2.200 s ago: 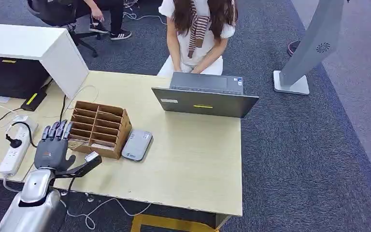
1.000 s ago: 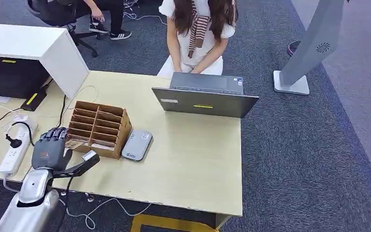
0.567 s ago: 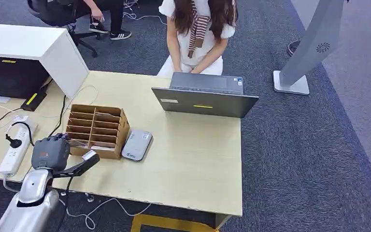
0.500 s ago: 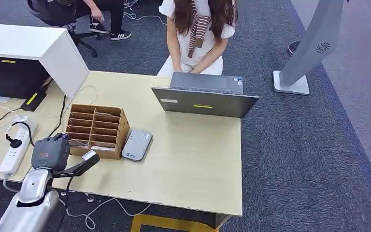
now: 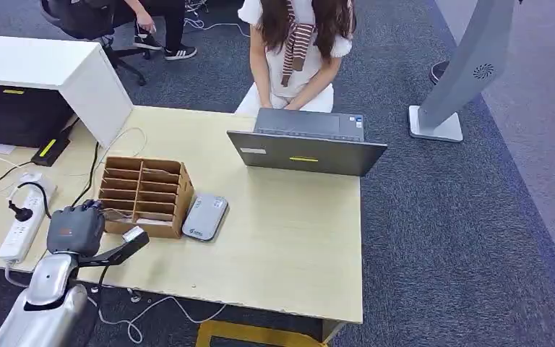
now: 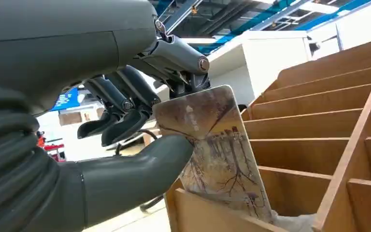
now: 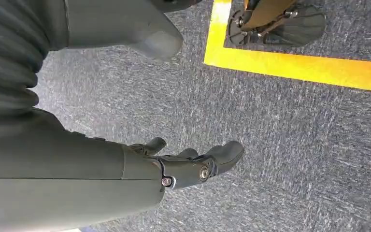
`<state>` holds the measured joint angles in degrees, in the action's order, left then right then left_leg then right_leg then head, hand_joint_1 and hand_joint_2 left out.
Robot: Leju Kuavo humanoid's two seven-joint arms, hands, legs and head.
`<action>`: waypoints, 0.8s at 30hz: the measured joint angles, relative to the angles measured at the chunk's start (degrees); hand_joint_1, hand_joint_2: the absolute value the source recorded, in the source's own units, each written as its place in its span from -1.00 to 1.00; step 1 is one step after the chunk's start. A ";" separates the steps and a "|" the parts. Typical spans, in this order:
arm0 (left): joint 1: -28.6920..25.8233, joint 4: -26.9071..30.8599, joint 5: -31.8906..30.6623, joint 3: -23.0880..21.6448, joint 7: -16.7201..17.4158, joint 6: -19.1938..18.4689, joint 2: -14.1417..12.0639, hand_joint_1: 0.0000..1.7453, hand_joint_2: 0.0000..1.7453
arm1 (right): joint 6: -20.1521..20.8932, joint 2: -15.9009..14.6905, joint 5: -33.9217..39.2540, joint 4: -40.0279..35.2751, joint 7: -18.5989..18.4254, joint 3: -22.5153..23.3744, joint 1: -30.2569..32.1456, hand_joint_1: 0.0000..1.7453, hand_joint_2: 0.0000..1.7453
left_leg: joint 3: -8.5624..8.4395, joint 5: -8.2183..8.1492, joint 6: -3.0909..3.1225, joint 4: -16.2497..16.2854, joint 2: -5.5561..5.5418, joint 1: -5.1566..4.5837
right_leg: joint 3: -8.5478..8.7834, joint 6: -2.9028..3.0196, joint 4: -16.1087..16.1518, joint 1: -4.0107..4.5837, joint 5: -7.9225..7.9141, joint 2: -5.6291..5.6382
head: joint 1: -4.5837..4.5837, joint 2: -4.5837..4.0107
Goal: Pass the card to the sensor for recognition and then transmit it.
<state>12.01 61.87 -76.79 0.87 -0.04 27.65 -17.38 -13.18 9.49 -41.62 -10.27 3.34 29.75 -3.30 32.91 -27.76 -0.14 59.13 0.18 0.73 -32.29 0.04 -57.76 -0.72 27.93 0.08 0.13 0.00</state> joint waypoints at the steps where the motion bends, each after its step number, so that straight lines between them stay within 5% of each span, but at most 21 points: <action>1: -0.33 0.60 0.24 0.00 -0.20 0.33 0.00 1.00 1.00 | -0.04 0.00 0.00 0.00 0.20 0.09 0.02 -1.00 1.00 | 0.00 0.00 0.00 0.00 0.00 0.00 | 0.00 0.00 0.00 0.00 0.00 0.00 | 0.00 0.00; 14: -4.00 22.27 0.97 -3.78 -0.66 -2.03 0.15 1.00 1.00 | -0.26 0.00 0.77 0.00 1.23 1.64 0.17 -1.00 1.00 | 0.00 0.00 0.01 0.02 -0.01 -0.01 | -0.01 -0.01 0.01 0.00 -0.03 0.00 | 0.00 0.00; 24: -1.80 26.63 -0.54 -6.05 1.15 -1.58 -0.33 1.00 1.00 | -0.15 0.00 -0.28 0.00 1.29 1.97 0.22 -1.00 1.00 | 0.00 0.03 0.00 0.02 -0.02 0.02 | -0.03 -0.03 0.01 0.00 -0.05 -0.01 | 0.00 0.00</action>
<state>10.21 88.50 -77.32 -5.18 1.11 26.07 -17.70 -13.33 9.49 -41.90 -10.27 4.63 31.71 -3.08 32.91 -27.73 -0.14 59.16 0.16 0.75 -32.32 0.01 -57.75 -0.72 27.88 0.07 0.13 0.00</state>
